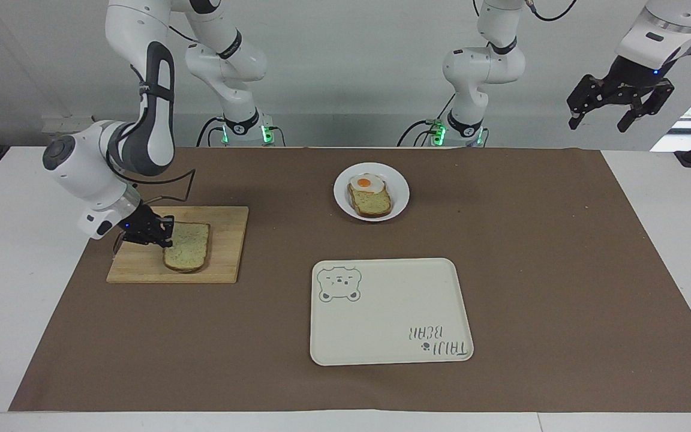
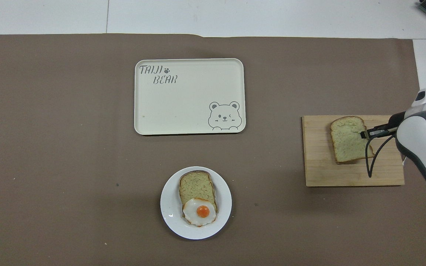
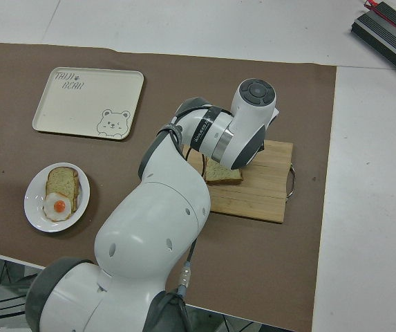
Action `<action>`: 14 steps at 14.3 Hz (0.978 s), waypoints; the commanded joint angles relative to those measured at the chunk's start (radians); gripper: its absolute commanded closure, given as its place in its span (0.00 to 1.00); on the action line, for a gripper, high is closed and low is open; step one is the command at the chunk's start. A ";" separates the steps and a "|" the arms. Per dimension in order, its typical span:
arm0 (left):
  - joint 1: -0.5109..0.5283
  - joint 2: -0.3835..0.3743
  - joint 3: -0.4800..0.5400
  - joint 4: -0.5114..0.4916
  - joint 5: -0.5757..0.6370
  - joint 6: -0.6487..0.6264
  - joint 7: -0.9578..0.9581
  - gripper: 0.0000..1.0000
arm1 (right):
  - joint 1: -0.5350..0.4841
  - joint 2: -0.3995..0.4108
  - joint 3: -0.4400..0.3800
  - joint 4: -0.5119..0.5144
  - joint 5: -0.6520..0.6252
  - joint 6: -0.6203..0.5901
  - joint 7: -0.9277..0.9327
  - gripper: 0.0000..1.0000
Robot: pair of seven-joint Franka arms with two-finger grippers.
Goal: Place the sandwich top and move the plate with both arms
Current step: 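Grasp the bread slice with the right gripper and lift it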
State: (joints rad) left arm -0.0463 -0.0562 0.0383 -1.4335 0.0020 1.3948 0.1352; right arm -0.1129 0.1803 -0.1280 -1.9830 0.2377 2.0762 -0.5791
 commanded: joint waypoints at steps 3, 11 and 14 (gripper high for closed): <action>0.013 -0.022 -0.005 -0.025 -0.014 0.000 0.011 0.00 | -0.030 -0.051 0.004 0.065 0.012 -0.227 0.001 1.00; 0.013 -0.022 -0.005 -0.025 -0.014 -0.002 0.011 0.00 | 0.022 -0.073 0.019 0.044 0.077 -0.285 0.010 1.00; 0.013 -0.022 -0.005 -0.025 -0.014 0.000 0.011 0.00 | 0.058 -0.074 0.022 0.039 0.081 -0.285 0.093 1.00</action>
State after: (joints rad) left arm -0.0463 -0.0562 0.0383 -1.4335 0.0020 1.3948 0.1352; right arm -0.0729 0.1214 -0.1089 -1.9292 0.2939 1.8020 -0.5282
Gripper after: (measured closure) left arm 0.000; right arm 0.921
